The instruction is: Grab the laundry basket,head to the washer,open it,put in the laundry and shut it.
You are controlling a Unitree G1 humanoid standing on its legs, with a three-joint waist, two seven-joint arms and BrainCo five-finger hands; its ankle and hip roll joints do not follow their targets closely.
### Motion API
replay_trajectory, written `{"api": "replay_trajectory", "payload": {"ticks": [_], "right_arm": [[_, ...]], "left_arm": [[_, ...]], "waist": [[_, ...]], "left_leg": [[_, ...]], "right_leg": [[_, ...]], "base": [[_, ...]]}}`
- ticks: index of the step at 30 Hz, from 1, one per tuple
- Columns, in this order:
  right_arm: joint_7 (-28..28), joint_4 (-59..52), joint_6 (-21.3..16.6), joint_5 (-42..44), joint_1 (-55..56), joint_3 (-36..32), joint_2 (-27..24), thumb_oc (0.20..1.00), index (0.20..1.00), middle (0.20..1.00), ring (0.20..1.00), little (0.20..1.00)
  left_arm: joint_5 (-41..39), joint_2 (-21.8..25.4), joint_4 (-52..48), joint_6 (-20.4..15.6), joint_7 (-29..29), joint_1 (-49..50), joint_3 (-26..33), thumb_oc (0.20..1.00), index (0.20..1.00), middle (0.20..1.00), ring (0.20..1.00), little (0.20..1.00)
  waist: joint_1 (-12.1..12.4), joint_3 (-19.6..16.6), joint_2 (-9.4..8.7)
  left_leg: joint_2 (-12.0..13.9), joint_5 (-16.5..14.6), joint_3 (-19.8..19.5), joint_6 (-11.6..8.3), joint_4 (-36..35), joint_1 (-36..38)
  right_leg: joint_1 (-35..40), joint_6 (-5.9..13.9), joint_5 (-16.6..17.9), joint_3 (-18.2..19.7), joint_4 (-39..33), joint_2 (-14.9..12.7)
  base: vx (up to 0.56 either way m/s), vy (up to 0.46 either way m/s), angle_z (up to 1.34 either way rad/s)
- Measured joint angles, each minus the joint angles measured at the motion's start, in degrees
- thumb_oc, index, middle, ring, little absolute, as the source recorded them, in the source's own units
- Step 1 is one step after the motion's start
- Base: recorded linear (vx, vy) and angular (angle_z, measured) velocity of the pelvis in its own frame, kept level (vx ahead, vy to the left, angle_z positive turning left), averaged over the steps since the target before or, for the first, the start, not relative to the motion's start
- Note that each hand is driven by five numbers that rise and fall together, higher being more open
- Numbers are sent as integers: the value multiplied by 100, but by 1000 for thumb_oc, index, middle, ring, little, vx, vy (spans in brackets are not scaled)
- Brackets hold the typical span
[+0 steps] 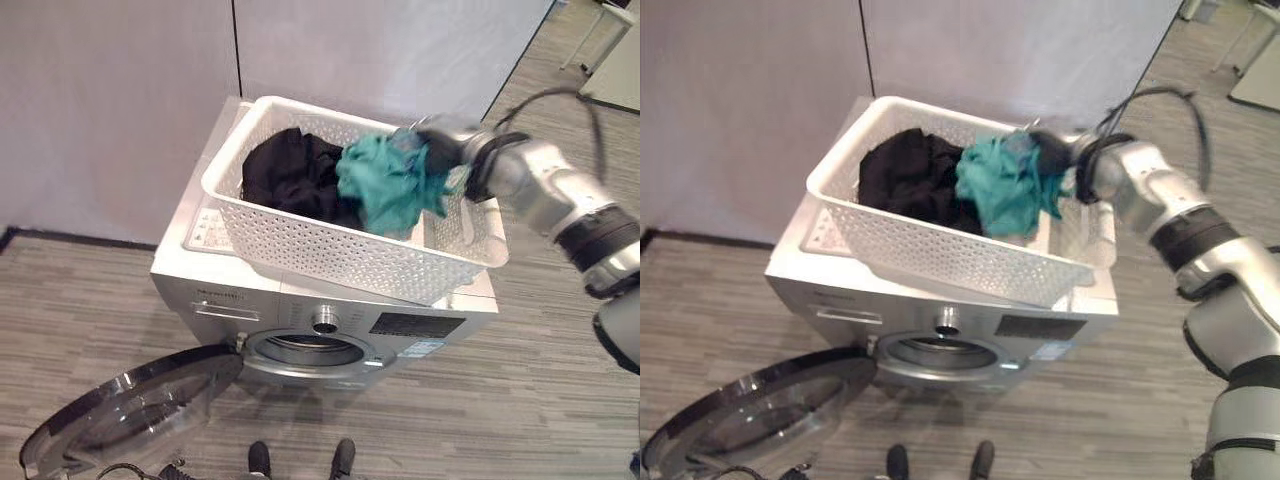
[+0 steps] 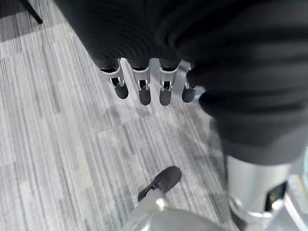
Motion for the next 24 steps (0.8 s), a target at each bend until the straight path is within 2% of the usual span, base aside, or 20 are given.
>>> {"api": "replay_trajectory", "payload": {"ticks": [2,6,8,10,12,14,15,17,19,21,22,24], "right_arm": [[-126,102,27,275,0,-148,-257,200,200,200,200,200],[-368,610,211,842,11,-510,-372,200,200,200,200,200],[-735,425,212,1710,150,-1554,-374,200,200,200,200,200],[-1083,76,204,2294,346,-2134,-477,200,200,200,200,200],[-1691,-418,-220,3210,607,-3164,-417,200,200,200,200,200],[-1957,-954,-407,3756,1043,-4053,-534,200,200,200,200,200],[-2159,-1282,-666,4080,1441,-4662,-530,200,200,200,200,200],[-2402,-1554,-973,4522,1981,-5075,-378,200,200,200,200,200],[-2441,-1970,-1123,4720,2663,-5430,-97,200,200,200,200,200],[-2437,-2648,-1164,4703,3763,-5824,251,200,200,200,200,200],[-2413,-3134,-1169,4692,4499,-6072,667,200,200,200,200,200],[-2390,-3562,-1059,4509,5434,-6033,943,200,200,200,200,200]], "left_arm": [[1,-85,7,-1,0,54,-13,1000,1000,1000,1000,1000],[10,-214,51,-7,-7,45,-67,1000,1000,1000,1000,1000],[12,-291,235,23,-4,68,-58,1000,1000,1000,1000,1000],[11,-312,264,59,7,122,-19,1000,1000,1000,1000,1000],[9,-443,262,72,48,256,133,1000,1000,1000,1000,1000],[3,-450,257,103,111,282,181,1000,1000,1000,1000,1000],[-14,-459,260,121,187,323,235,1000,1000,1000,1000,1000],[-61,-466,259,196,239,412,392,1000,1000,1000,1000,1000],[-145,-491,252,221,250,416,401,1000,1000,1000,1000,1000],[-224,-578,181,221,257,380,397,1000,1000,1000,1000,1000],[-230,-641,86,219,265,385,414,1000,1000,1000,1000,1000],[-229,-770,-90,211,251,449,408,1000,1000,1000,1000,1000]], "waist": [[-12,-137,97],[-124,-233,166],[-191,-257,204],[-240,-336,250],[-245,-469,334],[-280,-509,320],[-330,-545,322],[-416,-652,338],[-525,-650,378],[-551,-715,491],[-553,-714,499],[-561,-658,597]], "left_leg": [[2,0,4,0,-30,57],[21,0,37,0,-26,150],[29,-4,179,-4,-30,255],[26,-22,156,-30,-32,281],[14,-21,146,-30,-52,314],[18,-12,146,-37,-38,340],[10,-10,149,-32,-38,350],[10,-23,167,-15,-41,363],[9,-39,177,-2,-60,460],[6,-75,175,48,-72,470],[5,-73,180,48,-73,529],[-8,-76,181,50,-78,536]], "right_leg": [[34,3,-5,5,0,10],[107,5,-16,46,-1,34],[137,4,-19,179,-1,42],[181,18,-33,172,-5,34],[203,19,-30,178,26,15],[216,16,-32,178,55,15],[229,16,-33,178,54,10],[232,18,-34,184,54,11],[334,18,-35,199,35,12],[337,30,-51,229,40,11],[388,26,-51,232,40,16],[370,17,-62,246,98,-1]], "base": [[4,2,-5],[-13,-5,-7],[-16,-11,-24],[4,-9,-1],[-12,-7,2],[0,0,0],[-14,-8,-3],[-5,-3,-5],[7,-2,-6],[0,0,0],[0,0,0],[-9,0,-2]]}}
